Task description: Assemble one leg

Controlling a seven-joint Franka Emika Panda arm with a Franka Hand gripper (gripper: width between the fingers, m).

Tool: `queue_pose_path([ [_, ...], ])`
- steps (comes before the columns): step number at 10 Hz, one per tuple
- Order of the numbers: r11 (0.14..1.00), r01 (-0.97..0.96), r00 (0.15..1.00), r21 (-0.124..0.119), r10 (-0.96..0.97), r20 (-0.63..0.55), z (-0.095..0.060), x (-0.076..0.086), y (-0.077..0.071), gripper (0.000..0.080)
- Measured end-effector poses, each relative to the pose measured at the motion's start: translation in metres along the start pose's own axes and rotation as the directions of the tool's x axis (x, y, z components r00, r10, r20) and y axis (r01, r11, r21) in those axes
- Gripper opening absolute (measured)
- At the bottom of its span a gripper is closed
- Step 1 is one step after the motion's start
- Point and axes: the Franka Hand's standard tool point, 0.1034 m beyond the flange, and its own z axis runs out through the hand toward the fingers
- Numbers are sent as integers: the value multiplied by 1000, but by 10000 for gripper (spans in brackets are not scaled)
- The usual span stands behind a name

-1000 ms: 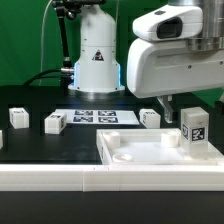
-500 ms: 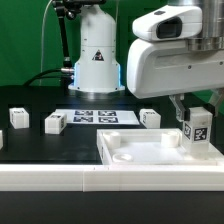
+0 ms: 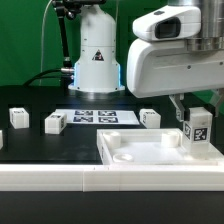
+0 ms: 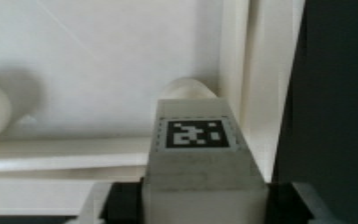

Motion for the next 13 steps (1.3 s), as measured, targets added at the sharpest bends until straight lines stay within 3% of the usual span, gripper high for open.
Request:
queue_pose_path([
  [4,896,-444,896,5,444,-15,1,1,-2,290],
  [6,770,-638,770,3,638,-28,1,1,-5,290],
  [7,650,-760,649,14,759,-43,1,1,-10,290],
  [9,544,-839,544,21,839,-38,1,1,-10,290],
  [10,527,-850,526,22,850,-38,1,1,-10,290],
  [11,581,-814,580,16,814,-38,1,1,-9,361],
  [12,642,-767,641,10,767,-36,-1,3,-5,501],
  [13,651,-759,651,9,758,-36,-1,3,-5,501],
])
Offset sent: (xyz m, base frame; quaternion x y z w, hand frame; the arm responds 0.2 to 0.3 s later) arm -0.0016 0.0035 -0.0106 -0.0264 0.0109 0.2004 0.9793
